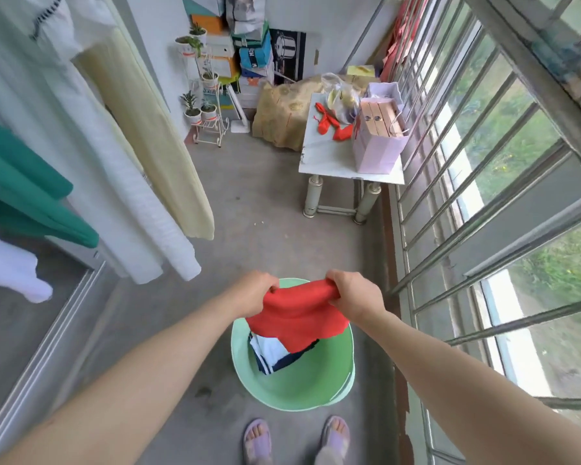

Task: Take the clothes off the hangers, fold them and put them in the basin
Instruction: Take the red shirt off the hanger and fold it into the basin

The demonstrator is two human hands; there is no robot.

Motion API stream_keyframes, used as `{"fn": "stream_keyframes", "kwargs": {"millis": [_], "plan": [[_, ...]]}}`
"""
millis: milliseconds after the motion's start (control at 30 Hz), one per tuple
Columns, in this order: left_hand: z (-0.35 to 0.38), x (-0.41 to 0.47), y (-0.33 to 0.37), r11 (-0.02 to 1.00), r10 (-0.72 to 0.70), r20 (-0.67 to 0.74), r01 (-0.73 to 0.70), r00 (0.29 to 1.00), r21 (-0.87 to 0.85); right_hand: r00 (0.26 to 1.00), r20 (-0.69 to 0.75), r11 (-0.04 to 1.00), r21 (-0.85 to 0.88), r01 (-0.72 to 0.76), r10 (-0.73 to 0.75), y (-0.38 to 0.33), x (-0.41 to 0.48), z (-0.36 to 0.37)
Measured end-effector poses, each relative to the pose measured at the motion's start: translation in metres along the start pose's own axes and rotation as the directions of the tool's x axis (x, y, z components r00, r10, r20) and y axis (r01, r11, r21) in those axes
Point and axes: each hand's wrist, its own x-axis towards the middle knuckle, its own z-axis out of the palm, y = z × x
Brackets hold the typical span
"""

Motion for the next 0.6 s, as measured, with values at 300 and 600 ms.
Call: {"fn": "stream_keyframes", "kwargs": {"millis": [300,600], "plan": [[0.064,0.023,-0.013,0.981,-0.160,-0.129,0.143,0.979,-0.129,0.985,0.170,0.999,-0.023,0.048,-0.043,0.039,0.041,0.048],[0.176,0.058,-0.073,0.796,-0.362,0.087,0.357,0.928,-0.490,0.807,0.552,0.580,0.594,-0.557,0.209,0.054,0.089,0.164]]}}
